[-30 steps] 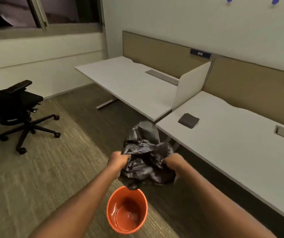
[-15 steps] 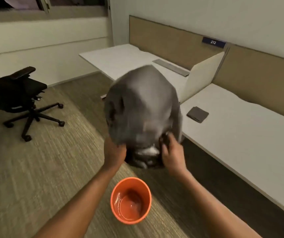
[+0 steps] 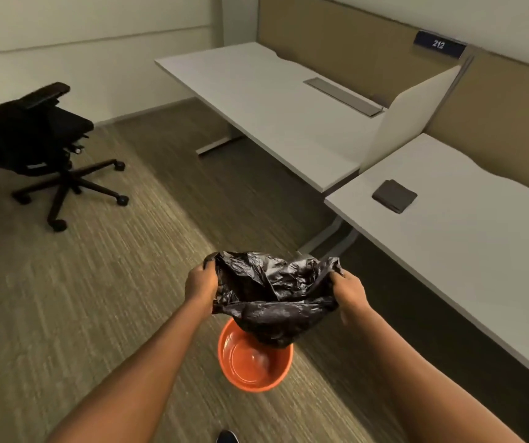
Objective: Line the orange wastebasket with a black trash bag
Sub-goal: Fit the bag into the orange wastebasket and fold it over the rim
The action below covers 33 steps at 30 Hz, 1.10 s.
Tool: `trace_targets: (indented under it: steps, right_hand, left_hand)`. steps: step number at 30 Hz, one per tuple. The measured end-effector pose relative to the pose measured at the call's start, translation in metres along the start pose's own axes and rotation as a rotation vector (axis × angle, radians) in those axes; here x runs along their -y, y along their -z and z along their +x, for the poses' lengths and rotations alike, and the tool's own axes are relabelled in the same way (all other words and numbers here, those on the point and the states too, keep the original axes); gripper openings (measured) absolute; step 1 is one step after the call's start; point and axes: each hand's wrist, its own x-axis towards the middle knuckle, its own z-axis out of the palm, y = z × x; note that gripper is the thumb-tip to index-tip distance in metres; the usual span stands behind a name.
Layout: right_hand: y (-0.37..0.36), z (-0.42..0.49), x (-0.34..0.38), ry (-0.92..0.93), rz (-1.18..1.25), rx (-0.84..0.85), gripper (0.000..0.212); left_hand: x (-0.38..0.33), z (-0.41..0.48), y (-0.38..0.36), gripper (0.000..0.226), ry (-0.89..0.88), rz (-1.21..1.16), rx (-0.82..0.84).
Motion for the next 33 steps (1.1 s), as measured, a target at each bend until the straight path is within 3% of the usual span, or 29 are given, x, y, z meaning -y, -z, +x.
trace_targets:
  steps: [5,9,12,14,19,23,27,31,33]
  right_hand:
    - [0.001,0.012,-0.011,-0.156,0.253,-0.012,0.021]
    - [0.001,0.029,-0.021,-0.393,0.465,0.034,0.028]
    - [0.005,0.050,-0.024,-0.505,0.439,0.211,0.029]
    - [0.008,0.071,-0.027,-0.496,0.423,0.265,0.033]
    - [0.004,0.112,-0.047,-0.485,0.212,0.427,0.046]
    - [-0.014,0.138,-0.077,-0.538,0.193,0.460,0.050]
    - [-0.037,0.158,-0.109,-0.567,0.176,0.444,0.053]
    - [-0.065,0.177,-0.145,-0.574,0.138,0.517,0.063]
    - [-0.081,0.187,-0.165,-0.549,0.129,0.526,0.054]
  left_hand:
    - [0.006,0.009,-0.001,0.033,0.293,-0.224,0.104]
    - [0.015,0.005,-0.009,0.032,0.426,-0.016,0.280]
    - [0.014,0.013,-0.006,0.025,0.459,-0.020,0.365]
    - [0.018,0.020,-0.008,0.028,0.439,-0.142,0.309]
    - [0.053,0.029,-0.038,0.047,0.441,-0.154,0.144]
    - [0.089,0.044,-0.062,0.049,0.470,-0.213,0.042]
    - [0.127,0.071,-0.077,0.050,0.523,-0.298,0.041]
    - [0.169,0.106,-0.085,0.051,0.504,-0.296,0.160]
    - [0.194,0.122,-0.089,0.050,0.492,-0.272,0.209]
